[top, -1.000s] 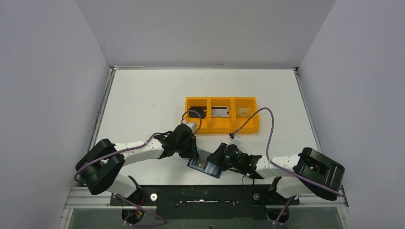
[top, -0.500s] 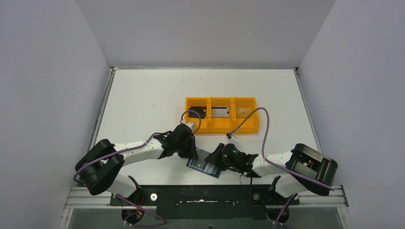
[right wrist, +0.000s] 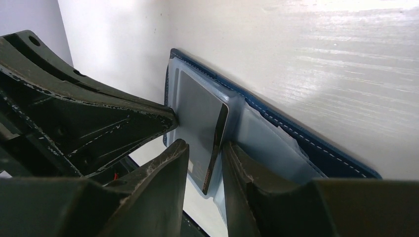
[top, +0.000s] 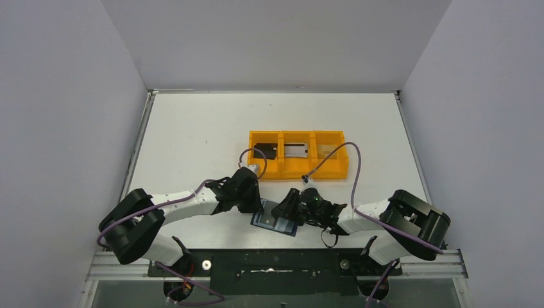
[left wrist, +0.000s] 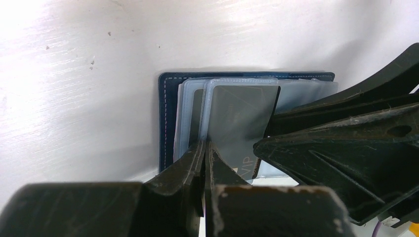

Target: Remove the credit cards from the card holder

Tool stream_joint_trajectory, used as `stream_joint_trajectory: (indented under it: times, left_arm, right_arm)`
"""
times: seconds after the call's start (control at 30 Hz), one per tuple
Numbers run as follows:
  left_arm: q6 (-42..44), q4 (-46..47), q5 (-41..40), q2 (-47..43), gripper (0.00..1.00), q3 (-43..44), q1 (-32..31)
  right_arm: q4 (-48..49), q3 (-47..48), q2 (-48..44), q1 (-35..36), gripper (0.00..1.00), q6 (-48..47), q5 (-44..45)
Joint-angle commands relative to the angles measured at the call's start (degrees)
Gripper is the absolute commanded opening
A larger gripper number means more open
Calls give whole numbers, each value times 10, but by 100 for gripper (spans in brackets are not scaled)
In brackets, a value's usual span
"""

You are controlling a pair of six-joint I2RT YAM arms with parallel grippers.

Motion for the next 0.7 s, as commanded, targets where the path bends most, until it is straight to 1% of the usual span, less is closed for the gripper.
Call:
stream_joint_trajectory:
  times: [0.0,0.1,0.27,0.3,0.37,0.43,0.5,0.63,0.67]
  left_arm:
    - [-9,-31,-18,11,0,-18,-3]
    - [-13,-34,-24,12,0,-18,-3]
    - [-18,-35,-27,13,0,-20,-3]
    - [-19,-35,-28,13,0,-20,-3]
    - [-21,-36,-30,13,0,-20,-3]
    - [-22,-37,-32,13,0,-21,-3]
    - [-24,-38,-33,14,0,-21,-3]
    - [-25,-40,-36,12,0,-22,-2]
    - [-25,-41,-37,13,0,-21,-2]
  right_arm:
    - [93,-3,2,5,32,5,-33]
    - [109,-13,1,6,29,9,-35]
    - [137,-18,2,7,18,6,-51]
    - [140,-18,5,8,18,6,-54]
    - [150,-20,10,8,22,8,-57]
    - [161,-24,14,8,33,13,-57]
    - [174,-29,18,7,34,19,-57]
    - [190,-33,25,11,21,22,-58]
    - [188,-32,25,13,15,22,-55]
